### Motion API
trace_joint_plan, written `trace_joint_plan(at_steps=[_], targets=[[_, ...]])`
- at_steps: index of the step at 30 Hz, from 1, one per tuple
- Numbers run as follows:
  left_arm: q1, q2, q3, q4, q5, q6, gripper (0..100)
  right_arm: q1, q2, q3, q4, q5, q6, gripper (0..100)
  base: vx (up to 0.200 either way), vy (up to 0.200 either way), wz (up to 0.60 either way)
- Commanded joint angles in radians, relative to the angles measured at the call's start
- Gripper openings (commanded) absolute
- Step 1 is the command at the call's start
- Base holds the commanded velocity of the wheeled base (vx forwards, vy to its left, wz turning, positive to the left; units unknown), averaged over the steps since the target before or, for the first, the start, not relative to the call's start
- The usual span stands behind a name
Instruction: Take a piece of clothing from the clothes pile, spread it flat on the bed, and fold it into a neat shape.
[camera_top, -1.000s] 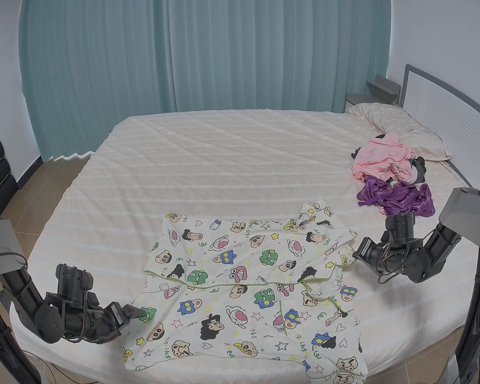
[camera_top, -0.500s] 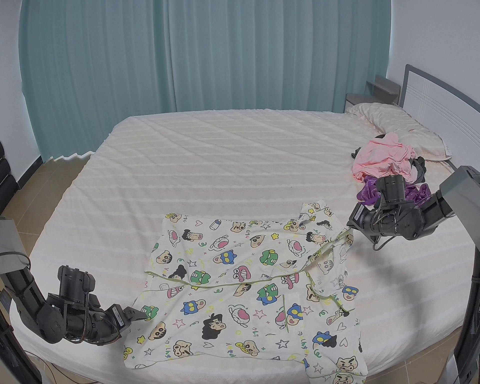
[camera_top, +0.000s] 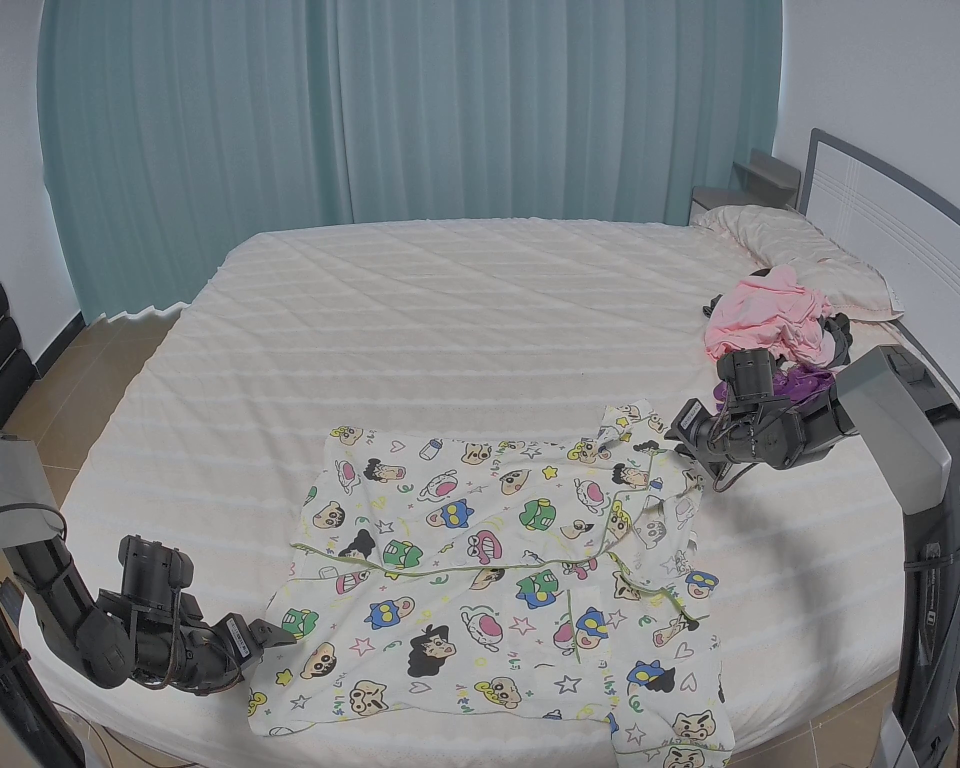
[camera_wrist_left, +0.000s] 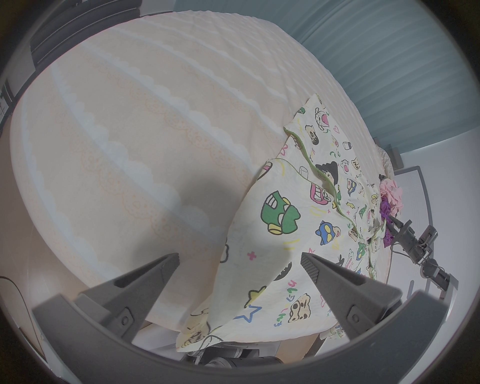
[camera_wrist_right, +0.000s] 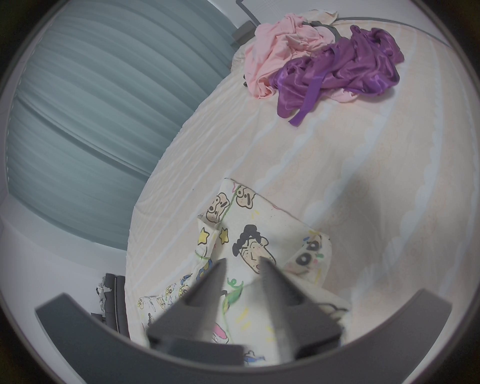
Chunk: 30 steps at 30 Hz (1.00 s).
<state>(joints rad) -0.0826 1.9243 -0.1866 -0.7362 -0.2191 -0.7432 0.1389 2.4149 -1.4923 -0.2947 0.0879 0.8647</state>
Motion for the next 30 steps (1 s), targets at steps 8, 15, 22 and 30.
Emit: trace_joint_plan(at_steps=[8,15,22,30], targets=[[0.0,0.002,0.001,0.0,0.0,-0.002,100,-0.035,-0.008,0.011,-0.006,0.001,0.076,100,0.0,0.0,0.0],[0.0,0.002,0.003,0.0,0.0,-0.002,100,-0.09,-0.115,0.142,-0.034,0.003,0.073,100,0.0,0.0,0.0],[0.0,0.002,0.003,0.0,0.0,-0.002,100,-0.065,-0.191,0.382,-0.081,0.009,-0.056,100,0.0,0.0,0.0],[-0.017,0.002,0.009,0.0,0.0,-0.002,100,-0.025,-0.206,0.624,-0.259,0.003,-0.243,100,0.0,0.0,0.0]])
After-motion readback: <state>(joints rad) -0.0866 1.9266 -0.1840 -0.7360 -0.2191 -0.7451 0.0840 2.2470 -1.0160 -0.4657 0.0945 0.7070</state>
